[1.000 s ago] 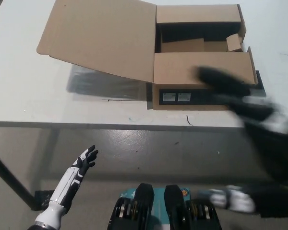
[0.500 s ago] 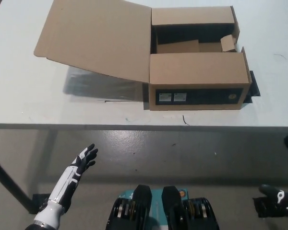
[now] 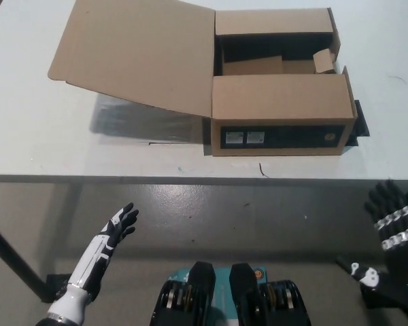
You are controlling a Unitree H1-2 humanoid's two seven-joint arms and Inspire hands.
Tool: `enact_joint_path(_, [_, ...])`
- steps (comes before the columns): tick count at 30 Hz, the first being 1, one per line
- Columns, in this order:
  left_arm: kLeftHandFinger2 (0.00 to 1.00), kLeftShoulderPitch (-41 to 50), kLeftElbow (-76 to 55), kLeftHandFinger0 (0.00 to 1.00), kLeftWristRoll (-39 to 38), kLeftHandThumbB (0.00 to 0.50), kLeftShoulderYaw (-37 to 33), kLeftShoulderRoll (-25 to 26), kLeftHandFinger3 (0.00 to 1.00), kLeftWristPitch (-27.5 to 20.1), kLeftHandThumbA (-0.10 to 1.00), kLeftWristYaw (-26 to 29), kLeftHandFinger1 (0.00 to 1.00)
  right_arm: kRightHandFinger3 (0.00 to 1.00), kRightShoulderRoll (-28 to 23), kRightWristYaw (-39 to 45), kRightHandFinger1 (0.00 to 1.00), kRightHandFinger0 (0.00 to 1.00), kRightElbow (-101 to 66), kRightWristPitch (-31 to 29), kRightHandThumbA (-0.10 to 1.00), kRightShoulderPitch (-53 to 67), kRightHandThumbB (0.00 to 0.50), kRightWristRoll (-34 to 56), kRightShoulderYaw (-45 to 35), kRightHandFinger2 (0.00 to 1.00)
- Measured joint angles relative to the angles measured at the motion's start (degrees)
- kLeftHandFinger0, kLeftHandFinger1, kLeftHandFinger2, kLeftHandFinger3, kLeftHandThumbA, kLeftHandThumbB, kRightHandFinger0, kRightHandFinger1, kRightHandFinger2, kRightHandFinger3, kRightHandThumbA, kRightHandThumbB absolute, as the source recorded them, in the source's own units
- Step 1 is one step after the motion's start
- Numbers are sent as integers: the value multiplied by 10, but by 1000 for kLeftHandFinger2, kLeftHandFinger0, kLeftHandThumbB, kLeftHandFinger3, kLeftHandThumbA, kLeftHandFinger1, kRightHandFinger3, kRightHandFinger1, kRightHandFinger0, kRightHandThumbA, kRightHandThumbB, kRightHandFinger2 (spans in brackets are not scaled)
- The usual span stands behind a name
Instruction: A small storage box is placed at the center of the table and the robot uses its right hand to slide under its lid and push it upwards to open it
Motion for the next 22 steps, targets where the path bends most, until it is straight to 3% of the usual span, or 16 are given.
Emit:
enact_joint_path(1, [1000,2,0,1000,0,500,1,0,1000,-1,1000,0,1000,1000,6,0,1000,1000,15,-4,1000,1,243,-1,2,1000])
enact_joint_path(2, [1000,3,0,1000,0,500,1,0,1000,-1,1000,0,1000,1000,9,1,1000,1000,23,-7,1000,1,233,-1,4,1000])
enact_joint_path(22, [1000,4,1,1000,-18,500,11,-1,1000,-10,1000,-1,1000,1000,18,22,1000,1000,116,-41,1000,-1,237,-3,14,1000])
